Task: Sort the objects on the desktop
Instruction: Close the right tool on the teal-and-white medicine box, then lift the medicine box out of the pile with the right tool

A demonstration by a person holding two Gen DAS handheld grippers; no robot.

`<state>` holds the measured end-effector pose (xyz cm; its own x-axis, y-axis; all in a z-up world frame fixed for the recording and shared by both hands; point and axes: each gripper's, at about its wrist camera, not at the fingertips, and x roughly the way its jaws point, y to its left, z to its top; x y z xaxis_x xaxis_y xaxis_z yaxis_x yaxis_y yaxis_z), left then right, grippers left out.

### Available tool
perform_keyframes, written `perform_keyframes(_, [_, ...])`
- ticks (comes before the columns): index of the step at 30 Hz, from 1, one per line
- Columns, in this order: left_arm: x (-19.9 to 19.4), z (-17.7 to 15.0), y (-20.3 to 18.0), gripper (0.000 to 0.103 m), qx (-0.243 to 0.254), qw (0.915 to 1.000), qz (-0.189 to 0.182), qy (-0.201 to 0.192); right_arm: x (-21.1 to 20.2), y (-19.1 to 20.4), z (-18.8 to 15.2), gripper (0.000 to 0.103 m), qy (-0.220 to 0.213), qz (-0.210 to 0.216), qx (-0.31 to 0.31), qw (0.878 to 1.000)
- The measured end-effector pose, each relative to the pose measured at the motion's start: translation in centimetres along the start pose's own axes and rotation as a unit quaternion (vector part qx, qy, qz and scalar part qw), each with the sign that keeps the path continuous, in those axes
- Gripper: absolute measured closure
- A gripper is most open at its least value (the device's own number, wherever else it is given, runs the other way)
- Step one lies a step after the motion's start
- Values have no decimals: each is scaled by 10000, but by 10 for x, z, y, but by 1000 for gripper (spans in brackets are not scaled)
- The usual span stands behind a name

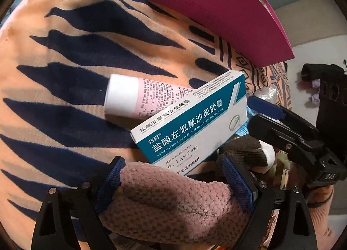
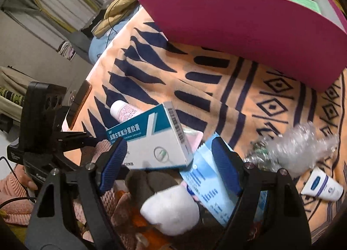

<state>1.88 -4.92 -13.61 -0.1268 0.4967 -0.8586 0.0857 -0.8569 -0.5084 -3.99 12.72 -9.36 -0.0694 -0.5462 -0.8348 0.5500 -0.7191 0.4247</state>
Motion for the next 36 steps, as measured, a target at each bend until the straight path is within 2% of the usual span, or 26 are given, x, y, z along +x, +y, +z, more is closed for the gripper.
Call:
perform_keyframes(5, [4, 0, -7, 10, 120, 9999, -25, 34, 11, 1, 3, 26, 137, 112, -90, 9998])
perform_keyframes(8, [6, -1, -10, 13, 140, 9999, -48, 14, 17, 0, 2, 38, 220, 179, -106, 9995])
perform_keyframes(11, [6, -1, -10, 20, 116, 9999, -84, -24, 20, 0, 1, 44, 271, 188, -142, 9994])
perform_keyframes(13, [5, -1, -10, 31, 77, 9999, -102, -72, 21, -1, 0, 49, 274, 138, -148, 9994])
perform_keyframes(15, [2, -1, -8, 36, 23, 9998, -131, -137, 19, -4, -1, 51, 239, 151, -107, 9995])
perform_keyframes(23, [-14, -1, -22, 38, 168, 9989, -19, -434, 2, -1, -3, 53, -5, 222, -21, 9998])
perform_keyframes(28, [-31, 16, -35, 38, 274, 9974, -45, -663, -15, 3, -2, 53, -225, 295, 26, 9993])
perform_keyframes(36, [-55, 24, -55, 38, 575, 9936, -12, -970, -40, 10, 1, 53, -549, 327, 85, 9979])
